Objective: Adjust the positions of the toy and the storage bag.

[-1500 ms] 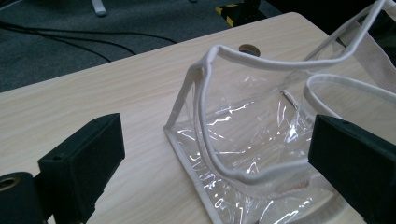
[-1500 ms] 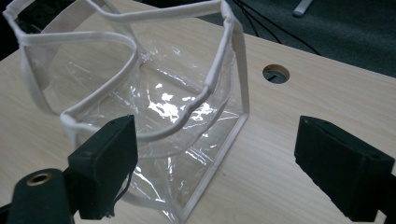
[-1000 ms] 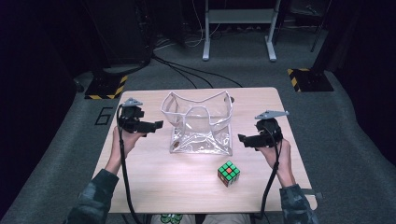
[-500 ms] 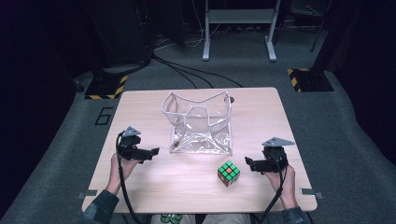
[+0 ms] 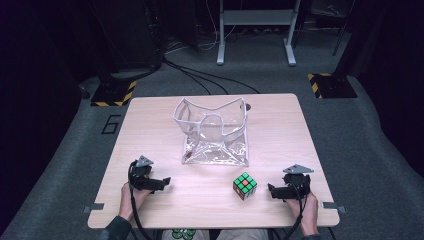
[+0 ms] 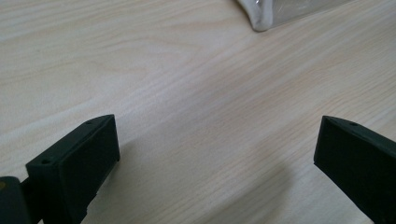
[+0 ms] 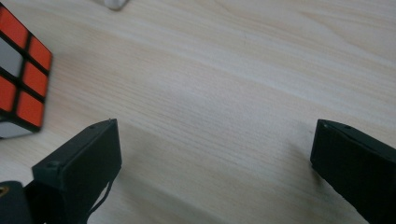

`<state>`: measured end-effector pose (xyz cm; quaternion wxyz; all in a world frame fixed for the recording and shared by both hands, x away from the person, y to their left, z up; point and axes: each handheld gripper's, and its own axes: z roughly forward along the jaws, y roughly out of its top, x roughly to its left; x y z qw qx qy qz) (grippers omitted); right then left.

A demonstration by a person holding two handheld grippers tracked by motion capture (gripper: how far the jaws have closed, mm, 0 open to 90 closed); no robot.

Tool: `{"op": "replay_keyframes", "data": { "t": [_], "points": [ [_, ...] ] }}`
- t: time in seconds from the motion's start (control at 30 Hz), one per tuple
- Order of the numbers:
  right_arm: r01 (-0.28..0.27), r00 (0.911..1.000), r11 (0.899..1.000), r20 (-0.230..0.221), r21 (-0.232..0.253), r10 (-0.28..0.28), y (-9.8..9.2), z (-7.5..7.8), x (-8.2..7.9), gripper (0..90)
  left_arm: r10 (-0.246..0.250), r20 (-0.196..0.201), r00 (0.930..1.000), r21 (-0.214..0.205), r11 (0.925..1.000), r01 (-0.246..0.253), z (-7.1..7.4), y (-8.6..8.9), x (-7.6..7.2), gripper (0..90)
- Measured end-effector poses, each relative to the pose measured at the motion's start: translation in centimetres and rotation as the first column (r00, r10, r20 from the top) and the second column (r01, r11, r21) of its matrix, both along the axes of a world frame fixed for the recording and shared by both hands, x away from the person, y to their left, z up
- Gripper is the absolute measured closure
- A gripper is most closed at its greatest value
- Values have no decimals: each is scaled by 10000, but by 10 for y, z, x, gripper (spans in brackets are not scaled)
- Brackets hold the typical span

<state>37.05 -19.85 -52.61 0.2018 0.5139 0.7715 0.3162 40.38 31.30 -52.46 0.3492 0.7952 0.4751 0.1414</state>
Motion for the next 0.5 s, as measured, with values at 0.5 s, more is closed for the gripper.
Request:
{"op": "replay_keyframes", "data": {
  "t": [0.5],
  "points": [
    [73,9989,9999,464,-116,-68,0,-4,-4,0,353,789,9963,748,9963,-412,-6,-6,-9,2]
  ]
}}
